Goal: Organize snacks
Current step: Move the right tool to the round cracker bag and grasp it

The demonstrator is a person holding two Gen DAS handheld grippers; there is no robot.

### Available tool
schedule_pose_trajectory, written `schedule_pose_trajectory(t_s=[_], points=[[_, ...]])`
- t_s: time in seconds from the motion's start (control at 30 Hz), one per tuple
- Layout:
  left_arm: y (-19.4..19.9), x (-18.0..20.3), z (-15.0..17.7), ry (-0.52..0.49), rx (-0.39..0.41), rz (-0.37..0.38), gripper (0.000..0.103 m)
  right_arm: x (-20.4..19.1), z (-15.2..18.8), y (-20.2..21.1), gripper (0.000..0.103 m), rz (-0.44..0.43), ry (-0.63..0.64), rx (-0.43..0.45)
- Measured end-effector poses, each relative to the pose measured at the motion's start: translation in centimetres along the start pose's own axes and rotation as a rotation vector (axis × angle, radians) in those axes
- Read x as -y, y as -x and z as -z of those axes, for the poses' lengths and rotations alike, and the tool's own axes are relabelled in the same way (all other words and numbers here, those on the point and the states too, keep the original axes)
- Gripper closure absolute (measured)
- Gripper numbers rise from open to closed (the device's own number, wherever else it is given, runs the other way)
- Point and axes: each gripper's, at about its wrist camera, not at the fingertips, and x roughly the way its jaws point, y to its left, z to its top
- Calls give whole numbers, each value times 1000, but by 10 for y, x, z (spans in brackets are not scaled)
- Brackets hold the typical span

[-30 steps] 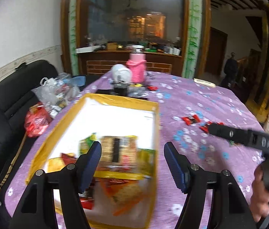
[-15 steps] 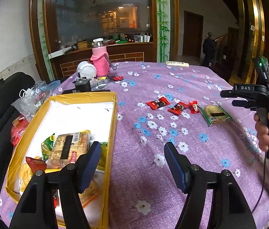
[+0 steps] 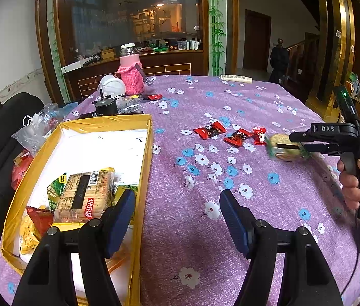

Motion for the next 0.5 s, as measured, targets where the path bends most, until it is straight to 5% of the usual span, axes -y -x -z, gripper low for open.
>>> schedule_pose_trajectory(t_s=[0.1, 0.23, 0.5], points=[[-1, -2, 0, 3, -1, 2, 31, -5, 2, 3, 34, -11, -2, -21], [0, -6, 0, 14, 2, 1, 31, -13, -12, 15, 34, 89, 57, 59], [2, -6, 3, 15, 3, 3, 31, -9, -42, -32, 34, -1, 102, -23]])
